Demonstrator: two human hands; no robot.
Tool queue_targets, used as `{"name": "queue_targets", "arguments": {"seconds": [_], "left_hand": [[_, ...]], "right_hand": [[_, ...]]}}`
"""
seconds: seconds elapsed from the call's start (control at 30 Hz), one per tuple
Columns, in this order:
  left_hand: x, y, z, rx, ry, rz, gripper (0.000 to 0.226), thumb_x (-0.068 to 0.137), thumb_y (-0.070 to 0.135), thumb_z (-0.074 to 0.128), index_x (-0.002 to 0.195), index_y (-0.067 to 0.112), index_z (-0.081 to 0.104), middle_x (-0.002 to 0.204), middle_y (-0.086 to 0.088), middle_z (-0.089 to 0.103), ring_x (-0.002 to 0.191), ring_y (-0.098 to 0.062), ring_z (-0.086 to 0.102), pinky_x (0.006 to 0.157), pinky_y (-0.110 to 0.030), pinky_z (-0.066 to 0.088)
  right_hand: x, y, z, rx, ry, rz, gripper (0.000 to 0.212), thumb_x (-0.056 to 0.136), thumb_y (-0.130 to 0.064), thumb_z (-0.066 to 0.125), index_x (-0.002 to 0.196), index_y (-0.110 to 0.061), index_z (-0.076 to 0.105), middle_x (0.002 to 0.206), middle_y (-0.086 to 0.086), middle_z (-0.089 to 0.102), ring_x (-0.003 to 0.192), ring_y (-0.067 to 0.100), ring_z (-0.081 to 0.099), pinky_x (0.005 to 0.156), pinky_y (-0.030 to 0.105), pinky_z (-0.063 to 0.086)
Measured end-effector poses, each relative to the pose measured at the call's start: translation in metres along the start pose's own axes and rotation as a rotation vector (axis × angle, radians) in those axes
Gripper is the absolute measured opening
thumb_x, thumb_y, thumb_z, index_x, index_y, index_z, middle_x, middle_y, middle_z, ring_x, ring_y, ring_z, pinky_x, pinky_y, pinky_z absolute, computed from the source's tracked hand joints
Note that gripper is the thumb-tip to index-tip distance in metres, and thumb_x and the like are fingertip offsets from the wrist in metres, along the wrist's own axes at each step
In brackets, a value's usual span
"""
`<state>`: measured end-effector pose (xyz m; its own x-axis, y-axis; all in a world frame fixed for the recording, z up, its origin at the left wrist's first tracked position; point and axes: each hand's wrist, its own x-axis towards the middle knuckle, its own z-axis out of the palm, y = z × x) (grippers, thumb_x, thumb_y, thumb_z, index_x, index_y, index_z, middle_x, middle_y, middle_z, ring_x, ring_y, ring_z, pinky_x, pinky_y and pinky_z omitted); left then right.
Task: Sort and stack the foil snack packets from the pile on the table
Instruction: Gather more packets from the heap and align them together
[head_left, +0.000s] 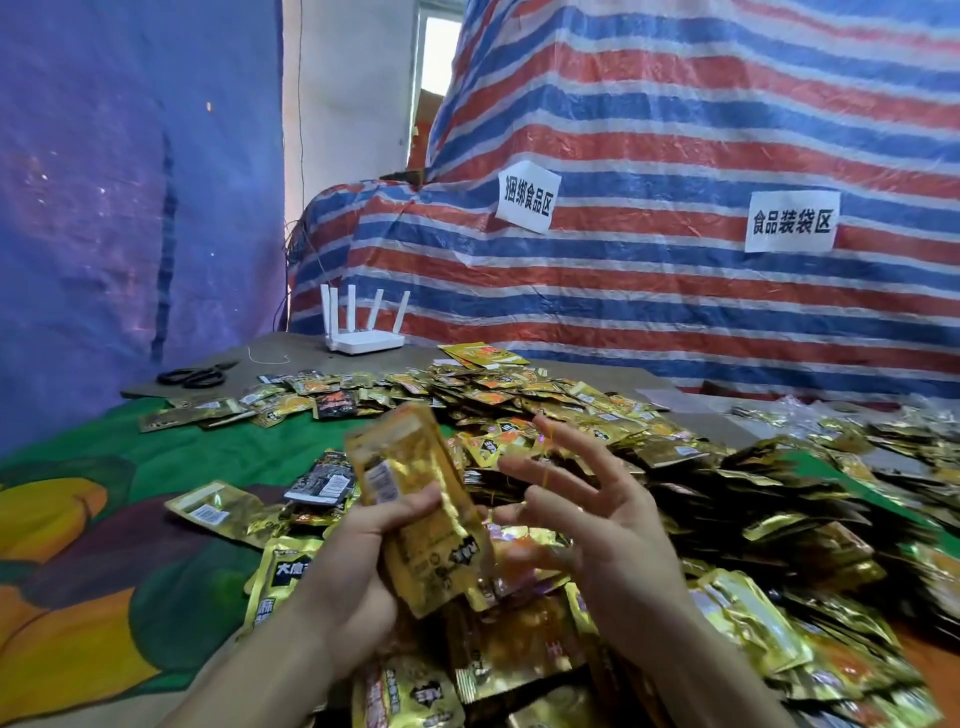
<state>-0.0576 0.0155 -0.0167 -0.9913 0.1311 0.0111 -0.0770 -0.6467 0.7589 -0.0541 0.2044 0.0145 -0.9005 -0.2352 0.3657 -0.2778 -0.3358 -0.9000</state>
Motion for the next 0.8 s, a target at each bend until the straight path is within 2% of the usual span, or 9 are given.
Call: {"name": "queue_targets", "arguments": {"seconds": [0.07,0.2,0.33,0.37,0.43,0.5,0.6,0.7,0.8], "left_hand": [[0.005,0.002,-0.004,-0.060,0.077,0.050,0.045,0.072,0.012,0.067,0.116,0.003,0.065,0.109,-0.025,0.072,0.091,-0.037,0.074,0.070,-0.051,0.060],[0.011,0.006,-0.009,-0.175,0.134,0.106,0.034,0.076,0.017,0.068,0.107,0.004,0.070,0.105,-0.020,0.075,0.089,-0.034,0.075,0.071,-0.050,0.057],[0.012,0.004,-0.005,-0.205,0.060,0.092,0.026,0.079,0.022,0.067,0.089,0.003,0.080,0.109,-0.021,0.074,0.095,-0.035,0.074,0.073,-0.054,0.060],[0.011,0.002,-0.003,-0.198,0.030,0.073,0.027,0.078,0.024,0.068,0.089,0.003,0.081,0.112,-0.022,0.073,0.098,-0.036,0.073,0.075,-0.056,0.060],[0.008,-0.005,0.001,-0.176,-0.032,0.029,0.037,0.075,0.025,0.072,0.102,0.001,0.077,0.120,-0.025,0.069,0.108,-0.040,0.069,0.081,-0.059,0.058],[0.005,-0.012,0.005,-0.157,-0.073,0.023,0.042,0.071,0.023,0.076,0.109,0.003,0.075,0.122,-0.025,0.068,0.108,-0.041,0.068,0.078,-0.055,0.059],[0.002,-0.016,0.009,-0.136,-0.103,0.026,0.041,0.065,0.019,0.078,0.104,0.007,0.077,0.116,-0.024,0.071,0.100,-0.041,0.071,0.071,-0.049,0.060],[0.002,-0.014,0.011,-0.112,-0.076,0.021,0.038,0.059,0.013,0.078,0.096,0.003,0.079,0.110,-0.025,0.072,0.095,-0.039,0.073,0.064,-0.044,0.061],[0.002,-0.009,0.010,-0.004,-0.030,0.008,0.044,0.052,0.009,0.081,0.096,0.001,0.078,0.111,-0.025,0.072,0.097,-0.038,0.073,0.074,-0.044,0.062]], "right_hand": [[-0.001,0.008,0.003,-0.137,0.044,0.005,0.055,0.078,0.001,0.080,0.115,-0.039,0.072,0.115,0.010,0.073,0.089,0.035,0.076,0.062,0.042,0.063],[-0.005,0.019,0.012,-0.260,0.005,0.034,0.064,0.071,-0.006,0.090,0.118,-0.044,0.069,0.124,0.007,0.065,0.100,0.023,0.074,0.077,0.050,0.063],[-0.006,0.025,0.018,-0.408,-0.033,-0.022,0.069,0.068,-0.012,0.090,0.121,-0.048,0.064,0.123,-0.001,0.063,0.101,0.013,0.071,0.083,0.034,0.061],[-0.006,0.028,0.020,-0.412,-0.054,-0.043,0.070,0.069,-0.009,0.089,0.121,-0.048,0.063,0.121,-0.003,0.064,0.100,0.013,0.072,0.080,0.029,0.060],[-0.005,0.032,0.023,-0.369,-0.103,-0.075,0.071,0.071,-0.002,0.085,0.121,-0.046,0.062,0.116,-0.005,0.069,0.098,0.017,0.073,0.079,0.026,0.059],[-0.004,0.037,0.024,-0.358,-0.129,-0.104,0.073,0.072,0.000,0.082,0.127,-0.041,0.058,0.116,-0.003,0.071,0.101,0.022,0.074,0.086,0.035,0.061],[-0.004,0.044,0.025,-0.423,-0.087,-0.178,0.072,0.073,-0.007,0.081,0.132,-0.040,0.055,0.121,0.000,0.069,0.104,0.024,0.072,0.090,0.046,0.059],[-0.003,0.048,0.023,-0.489,-0.019,-0.267,0.064,0.077,-0.003,0.077,0.126,-0.040,0.060,0.115,-0.004,0.072,0.101,0.018,0.072,0.086,0.035,0.060],[-0.002,0.046,0.020,-0.487,0.004,-0.270,0.061,0.077,0.006,0.077,0.121,-0.034,0.065,0.105,-0.006,0.075,0.093,0.015,0.074,0.079,0.025,0.058]]}}
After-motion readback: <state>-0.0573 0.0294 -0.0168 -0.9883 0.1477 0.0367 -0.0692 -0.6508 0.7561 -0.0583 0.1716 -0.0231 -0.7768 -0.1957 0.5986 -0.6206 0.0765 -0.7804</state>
